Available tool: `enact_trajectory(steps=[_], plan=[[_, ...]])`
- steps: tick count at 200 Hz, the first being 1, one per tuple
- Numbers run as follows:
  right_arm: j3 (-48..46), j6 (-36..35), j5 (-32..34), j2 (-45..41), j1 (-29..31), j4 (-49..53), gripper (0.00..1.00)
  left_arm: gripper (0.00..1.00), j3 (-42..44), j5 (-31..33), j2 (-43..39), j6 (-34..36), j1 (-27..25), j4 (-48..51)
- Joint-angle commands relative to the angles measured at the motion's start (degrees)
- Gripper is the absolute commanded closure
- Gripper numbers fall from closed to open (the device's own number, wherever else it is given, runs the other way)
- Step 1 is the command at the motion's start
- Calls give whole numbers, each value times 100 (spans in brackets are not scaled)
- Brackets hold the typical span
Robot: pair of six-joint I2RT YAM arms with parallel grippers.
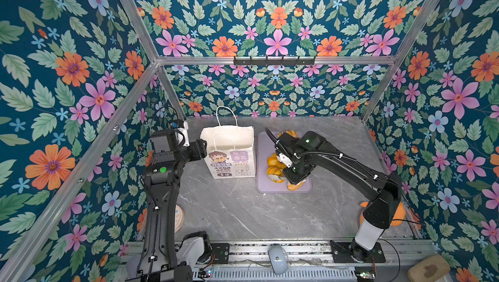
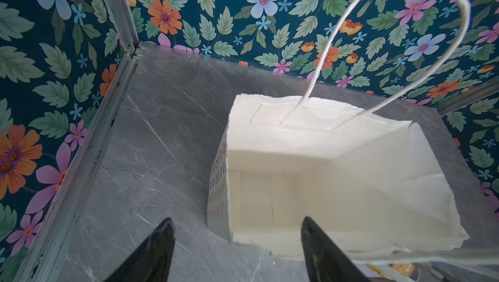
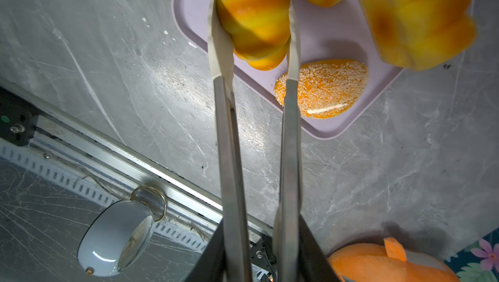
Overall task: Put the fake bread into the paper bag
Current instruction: 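Lower the tongs with the right gripper and pinch the striped croissant, then lift the croissant with the tongs and carry it over the paper bag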
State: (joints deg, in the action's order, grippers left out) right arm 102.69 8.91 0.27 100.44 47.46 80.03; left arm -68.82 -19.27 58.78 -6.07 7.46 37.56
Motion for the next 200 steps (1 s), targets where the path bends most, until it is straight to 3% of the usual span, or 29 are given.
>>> enact_trajectory(steps=[1,69,132,200], plan=[[250,-156,195,-159,17,245,72,25,0,-25,-33,-32,1,-161],[1910,-974,652,-132,-150,580,72,24,-9,-312,-113,-57,1,-146],[4308,-1960,133,600,-750,676,74,24,35,-313,-200,-125,1,67],[5038,-2319,-584,1090,-765,-103,74,25,82,-389,-238,-178,-1,58]])
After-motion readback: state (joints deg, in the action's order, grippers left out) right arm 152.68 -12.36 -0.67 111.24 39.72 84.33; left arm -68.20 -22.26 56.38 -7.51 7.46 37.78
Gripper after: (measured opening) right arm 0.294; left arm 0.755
